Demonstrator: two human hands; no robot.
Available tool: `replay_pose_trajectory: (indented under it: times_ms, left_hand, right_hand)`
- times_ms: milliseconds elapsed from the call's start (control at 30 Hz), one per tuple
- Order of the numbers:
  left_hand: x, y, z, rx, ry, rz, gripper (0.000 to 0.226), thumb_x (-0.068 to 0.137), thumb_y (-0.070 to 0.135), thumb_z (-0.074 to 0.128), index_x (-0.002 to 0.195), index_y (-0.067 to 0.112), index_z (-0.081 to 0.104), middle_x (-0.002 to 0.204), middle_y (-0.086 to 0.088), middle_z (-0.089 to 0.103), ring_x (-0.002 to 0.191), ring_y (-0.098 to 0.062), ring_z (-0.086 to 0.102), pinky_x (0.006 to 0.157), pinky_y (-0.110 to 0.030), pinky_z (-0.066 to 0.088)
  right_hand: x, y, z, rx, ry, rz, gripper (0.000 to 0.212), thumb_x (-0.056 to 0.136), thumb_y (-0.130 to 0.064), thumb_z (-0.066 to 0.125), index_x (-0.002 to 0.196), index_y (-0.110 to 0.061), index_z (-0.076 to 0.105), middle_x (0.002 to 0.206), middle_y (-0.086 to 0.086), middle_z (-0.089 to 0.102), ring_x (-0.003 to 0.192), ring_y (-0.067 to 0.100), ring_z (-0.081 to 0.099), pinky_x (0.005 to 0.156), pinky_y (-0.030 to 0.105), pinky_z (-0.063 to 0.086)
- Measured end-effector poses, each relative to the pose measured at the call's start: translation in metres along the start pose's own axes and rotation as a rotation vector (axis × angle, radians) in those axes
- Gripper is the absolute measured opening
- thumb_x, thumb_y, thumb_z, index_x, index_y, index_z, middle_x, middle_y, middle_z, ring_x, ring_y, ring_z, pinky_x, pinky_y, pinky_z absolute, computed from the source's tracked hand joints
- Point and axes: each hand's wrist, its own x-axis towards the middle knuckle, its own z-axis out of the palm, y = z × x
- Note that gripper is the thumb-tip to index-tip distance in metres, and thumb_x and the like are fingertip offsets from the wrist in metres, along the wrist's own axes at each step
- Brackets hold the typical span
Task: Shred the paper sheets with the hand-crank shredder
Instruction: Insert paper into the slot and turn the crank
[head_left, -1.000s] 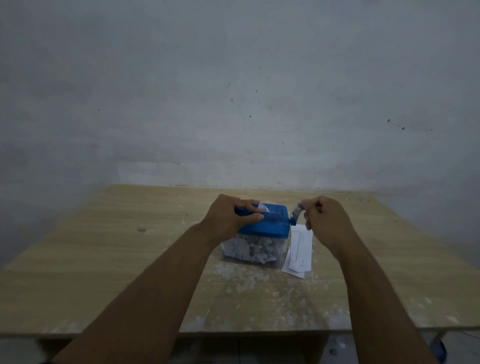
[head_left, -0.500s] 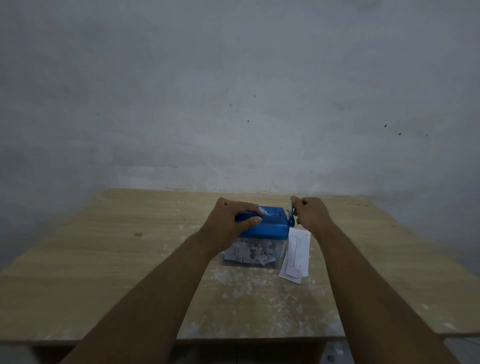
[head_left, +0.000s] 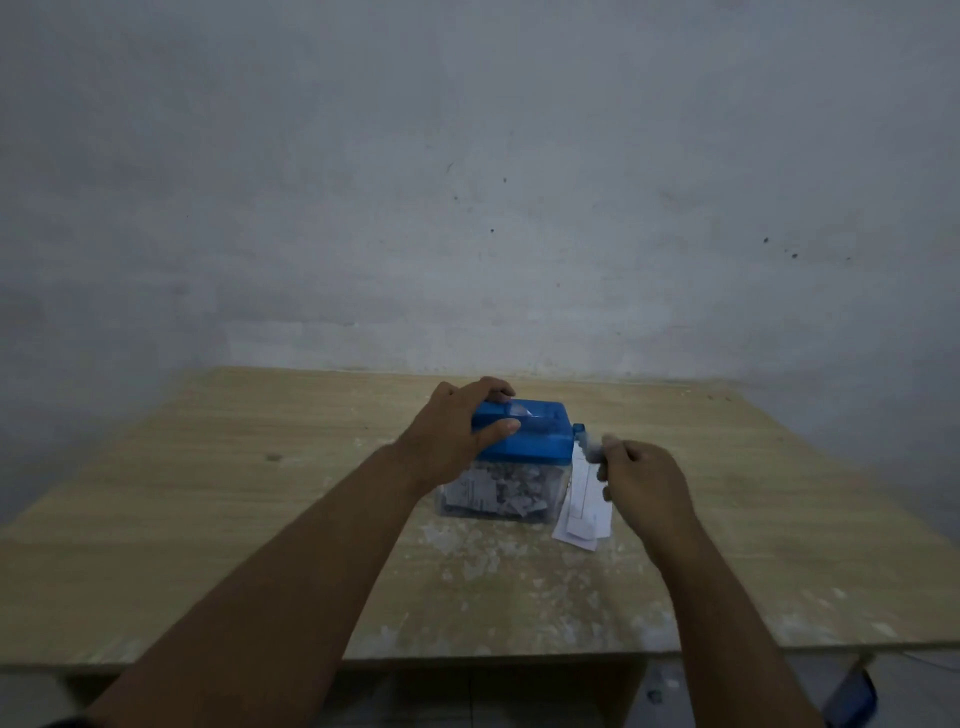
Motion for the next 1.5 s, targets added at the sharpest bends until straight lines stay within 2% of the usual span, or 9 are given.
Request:
replay_pose_trajectory:
  times_ms: [233,467,600,700,867,1033,1200,1367,1500]
  left_hand:
    - [0.0,0.0,-0.002,-0.002,-0.017,0.02,0.021,0.103,0.056,0.058,0.123,0.052,0.065,0.123,0.022,0.057,0.118,-0.017,0.045,0.097,-0.039,0.046]
    - [0.004,-0.007,-0.001,-0.043,-0.029,-0.004,0.03,0.094,0.075,0.053,0.121,0.064,0.053,0.127,0.005,0.059,0.117,-0.019,0.056,0.096,-0.043,0.058]
    - [0.001,-0.006,0.001,-0.005,0.002,0.039,0.022,0.103,0.061,0.055,0.122,0.055,0.064,0.124,0.021,0.06,0.116,-0.017,0.048,0.093,-0.031,0.048]
    - [-0.004,-0.002,0.0,0.016,0.006,0.03,0.024,0.106,0.053,0.056,0.127,0.048,0.065,0.126,0.022,0.057,0.115,-0.013,0.04,0.086,-0.017,0.036]
    - [-0.006,0.003,0.0,-0.019,0.006,-0.012,0.029,0.105,0.055,0.056,0.132,0.046,0.06,0.127,0.009,0.052,0.117,-0.014,0.041,0.086,-0.018,0.038]
    - [-0.008,0.008,-0.001,0.01,0.014,0.026,0.024,0.106,0.052,0.056,0.125,0.042,0.066,0.122,0.024,0.055,0.117,-0.015,0.04,0.092,-0.031,0.038]
    - [-0.007,0.005,-0.003,-0.012,-0.011,0.006,0.021,0.104,0.056,0.056,0.122,0.048,0.063,0.126,0.015,0.056,0.119,-0.016,0.042,0.095,-0.037,0.046]
    - [-0.007,0.006,-0.003,-0.022,0.011,0.011,0.023,0.104,0.05,0.06,0.124,0.043,0.067,0.118,0.035,0.048,0.119,-0.013,0.04,0.096,-0.035,0.043]
    - [-0.008,0.006,-0.002,-0.051,0.018,-0.006,0.024,0.103,0.049,0.062,0.125,0.041,0.068,0.124,0.022,0.053,0.12,-0.014,0.04,0.095,-0.031,0.043]
  right_hand:
    - [0.035,-0.035,-0.022,0.048,-0.028,-0.125,0.018,0.106,-0.022,0.061,0.097,-0.014,0.075,0.08,0.004,0.073,0.063,0.013,0.068,0.052,0.013,0.047]
    - [0.092,-0.035,0.005,0.14,0.018,-0.106,0.031,0.102,-0.038,0.066,0.09,-0.012,0.073,0.076,0.006,0.073,0.068,0.02,0.064,0.082,0.048,0.06]
    - [0.106,-0.012,0.03,0.045,-0.035,-0.011,0.027,0.104,-0.027,0.064,0.098,-0.002,0.071,0.099,0.012,0.074,0.087,0.024,0.069,0.085,0.044,0.059]
    - [0.1,0.016,0.042,-0.112,-0.124,0.062,0.018,0.102,-0.009,0.063,0.087,-0.002,0.067,0.089,0.017,0.07,0.071,0.023,0.064,0.065,0.02,0.056]
    - [0.063,0.037,0.043,-0.142,-0.115,0.136,0.038,0.106,-0.015,0.049,0.073,-0.004,0.064,0.073,0.017,0.066,0.073,0.036,0.067,0.067,0.042,0.051]
    - [0.01,0.03,0.025,-0.003,-0.026,0.049,0.036,0.108,-0.027,0.046,0.087,-0.004,0.065,0.087,0.019,0.068,0.081,0.036,0.066,0.081,0.053,0.058]
    - [0.013,-0.01,-0.007,0.052,0.02,-0.072,0.012,0.109,-0.028,0.05,0.107,-0.021,0.06,0.1,-0.001,0.067,0.091,0.02,0.065,0.084,0.044,0.056]
    - [0.057,-0.024,-0.01,0.056,0.004,-0.114,0.018,0.108,-0.026,0.053,0.105,-0.016,0.068,0.099,0.004,0.072,0.085,0.02,0.065,0.081,0.042,0.056]
    - [0.083,-0.035,0.0,0.069,0.04,-0.089,0.029,0.107,-0.035,0.056,0.098,-0.011,0.069,0.086,0.007,0.072,0.074,0.028,0.07,0.072,0.041,0.056]
